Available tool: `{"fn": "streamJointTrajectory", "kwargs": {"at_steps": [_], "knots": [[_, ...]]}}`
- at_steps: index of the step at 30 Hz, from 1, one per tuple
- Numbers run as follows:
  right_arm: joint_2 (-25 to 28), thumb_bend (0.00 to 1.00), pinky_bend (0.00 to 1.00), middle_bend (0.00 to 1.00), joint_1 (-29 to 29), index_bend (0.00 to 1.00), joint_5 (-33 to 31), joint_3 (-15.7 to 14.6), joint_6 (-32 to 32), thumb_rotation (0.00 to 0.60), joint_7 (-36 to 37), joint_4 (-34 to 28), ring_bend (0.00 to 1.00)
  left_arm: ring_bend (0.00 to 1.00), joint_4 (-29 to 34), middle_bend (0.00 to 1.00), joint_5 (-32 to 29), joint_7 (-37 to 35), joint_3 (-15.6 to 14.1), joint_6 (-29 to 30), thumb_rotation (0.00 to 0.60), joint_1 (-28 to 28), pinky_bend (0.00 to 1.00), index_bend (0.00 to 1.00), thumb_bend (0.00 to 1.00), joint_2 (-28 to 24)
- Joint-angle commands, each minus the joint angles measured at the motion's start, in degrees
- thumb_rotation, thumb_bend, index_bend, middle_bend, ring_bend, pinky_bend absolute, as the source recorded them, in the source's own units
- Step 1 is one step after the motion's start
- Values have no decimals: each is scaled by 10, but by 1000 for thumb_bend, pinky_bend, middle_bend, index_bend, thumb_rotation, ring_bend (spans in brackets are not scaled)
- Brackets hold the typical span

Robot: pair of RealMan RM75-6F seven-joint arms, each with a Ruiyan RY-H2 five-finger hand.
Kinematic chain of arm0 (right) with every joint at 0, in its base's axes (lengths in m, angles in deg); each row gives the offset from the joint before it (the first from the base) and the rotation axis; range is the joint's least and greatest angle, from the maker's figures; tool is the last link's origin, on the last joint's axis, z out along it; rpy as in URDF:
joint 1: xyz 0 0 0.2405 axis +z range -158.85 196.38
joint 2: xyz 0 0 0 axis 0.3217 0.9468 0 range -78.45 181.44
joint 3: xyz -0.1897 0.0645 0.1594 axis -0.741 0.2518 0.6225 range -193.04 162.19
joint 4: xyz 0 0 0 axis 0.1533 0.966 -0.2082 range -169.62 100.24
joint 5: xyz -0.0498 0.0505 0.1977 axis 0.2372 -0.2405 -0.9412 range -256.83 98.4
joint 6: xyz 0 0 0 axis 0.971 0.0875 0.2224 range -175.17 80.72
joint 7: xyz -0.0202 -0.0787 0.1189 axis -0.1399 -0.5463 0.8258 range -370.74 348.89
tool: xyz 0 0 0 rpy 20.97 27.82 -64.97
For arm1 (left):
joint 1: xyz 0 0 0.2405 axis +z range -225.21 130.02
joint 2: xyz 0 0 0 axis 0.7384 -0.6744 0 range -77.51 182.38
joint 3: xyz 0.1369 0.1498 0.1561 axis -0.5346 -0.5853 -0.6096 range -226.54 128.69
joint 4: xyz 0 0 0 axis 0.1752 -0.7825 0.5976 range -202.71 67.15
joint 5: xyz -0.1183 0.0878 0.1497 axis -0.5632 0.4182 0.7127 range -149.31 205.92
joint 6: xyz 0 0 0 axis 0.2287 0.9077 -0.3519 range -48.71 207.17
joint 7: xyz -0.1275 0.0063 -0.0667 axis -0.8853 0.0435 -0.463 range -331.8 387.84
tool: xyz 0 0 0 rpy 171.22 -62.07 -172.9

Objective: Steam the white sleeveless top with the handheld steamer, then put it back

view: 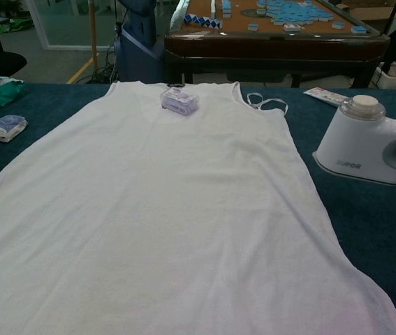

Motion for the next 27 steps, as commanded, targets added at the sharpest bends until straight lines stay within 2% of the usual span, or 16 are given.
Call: {"fn": "streamJointTrajectory", "kwargs": {"at_steps": [1,13,23,27], "knots": [[-6,532,803,842,17,697,17,-1,-13,600,15,-7,820,83,4,156,2,3,-1,1,600,1,78,264,238,-2],[-64,532,803,847,99,714,50,13,-80,600,9,-1,832,87,26,166,13,15,-4,12,600,3,78,270,238,-14],[-133,531,804,846,176,714,67,19,-141,600,-23,48,832,87,32,170,21,12,-6,18,600,6,78,274,237,-23],[-155,531,804,847,193,714,73,17,-148,600,-29,69,832,87,29,172,25,7,-10,0,600,-2,78,275,238,-26]]}}
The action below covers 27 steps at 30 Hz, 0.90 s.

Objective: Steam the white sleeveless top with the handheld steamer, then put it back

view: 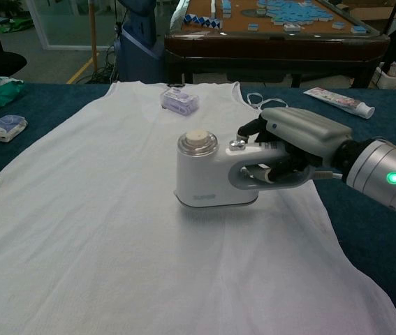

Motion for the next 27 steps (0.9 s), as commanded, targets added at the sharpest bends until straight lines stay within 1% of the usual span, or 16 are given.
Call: {"fn": "streamJointTrajectory", "kwargs": {"at_steps": [1,7,10,16,20,27], "knots": [[-14,531,804,846,10,714,4,-1,-3,600,-4,12,832,87,-2,172,3,-4,-5,-21,600,-10,78,275,238,-4],[-26,531,804,847,25,714,3,2,-5,600,-11,11,832,87,-4,172,3,-11,-22,-108,600,-48,78,275,238,-20],[-28,532,804,847,34,714,-1,6,-8,600,-18,5,832,87,-4,172,1,-27,-33,-163,600,-71,78,271,236,-24],[-23,531,804,846,50,714,-20,31,-10,600,-37,-20,832,84,-7,163,-9,-58,-54,-257,600,-109,72,222,182,-19],[-14,531,804,847,60,714,-33,41,-18,600,-56,-40,832,60,-10,123,-13,-53,-63,-292,573,-123,48,192,168,-8],[-10,531,804,847,65,714,-54,44,-24,600,-69,-50,832,27,-16,72,-31,-37,-74,-319,565,-129,31,153,168,12]]}}
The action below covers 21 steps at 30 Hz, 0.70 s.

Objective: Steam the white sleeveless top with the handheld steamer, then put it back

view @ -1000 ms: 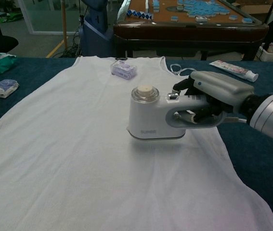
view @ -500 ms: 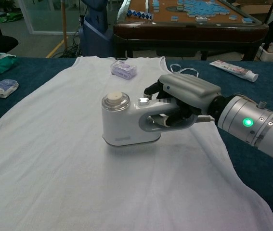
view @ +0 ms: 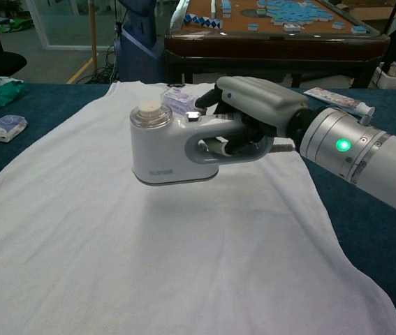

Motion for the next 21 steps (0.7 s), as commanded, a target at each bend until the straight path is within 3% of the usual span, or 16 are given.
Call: {"fn": "streamJointTrajectory", "kwargs": {"at_steps": [1,13,21], "knots": [[0,531,804,846,0,714,-6,-3,-2,600,-1,1,832,22,-4,65,-6,7,-3,-2,566,0,31,146,167,8],[-18,531,804,847,-5,714,10,-47,-1,600,22,54,832,19,-2,62,-11,27,-11,10,565,3,31,138,168,16],[-25,532,804,846,-4,714,14,-56,-1,600,29,67,832,19,0,62,-16,39,-15,4,565,-1,31,139,168,22]]}}
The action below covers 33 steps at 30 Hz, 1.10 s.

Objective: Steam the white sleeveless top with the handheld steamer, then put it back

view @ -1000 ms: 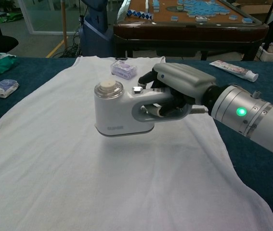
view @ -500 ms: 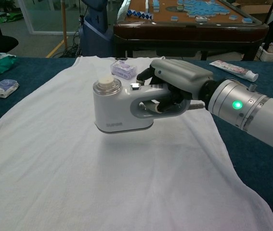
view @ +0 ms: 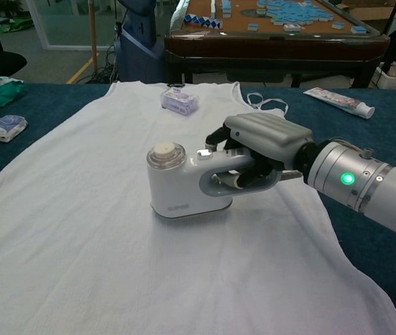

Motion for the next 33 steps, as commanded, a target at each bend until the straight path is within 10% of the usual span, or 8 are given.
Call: {"fn": "streamJointTrajectory", "kwargs": {"at_steps": [1,33], "knots": [[-3,532,804,846,1,714,1,-2,-2,600,-1,1,832,19,3,62,-1,3,0,0,565,-1,31,139,167,0],[4,531,804,845,-5,714,43,-52,14,600,5,26,830,20,41,62,-14,46,-8,5,568,-6,31,143,167,-11]]}}
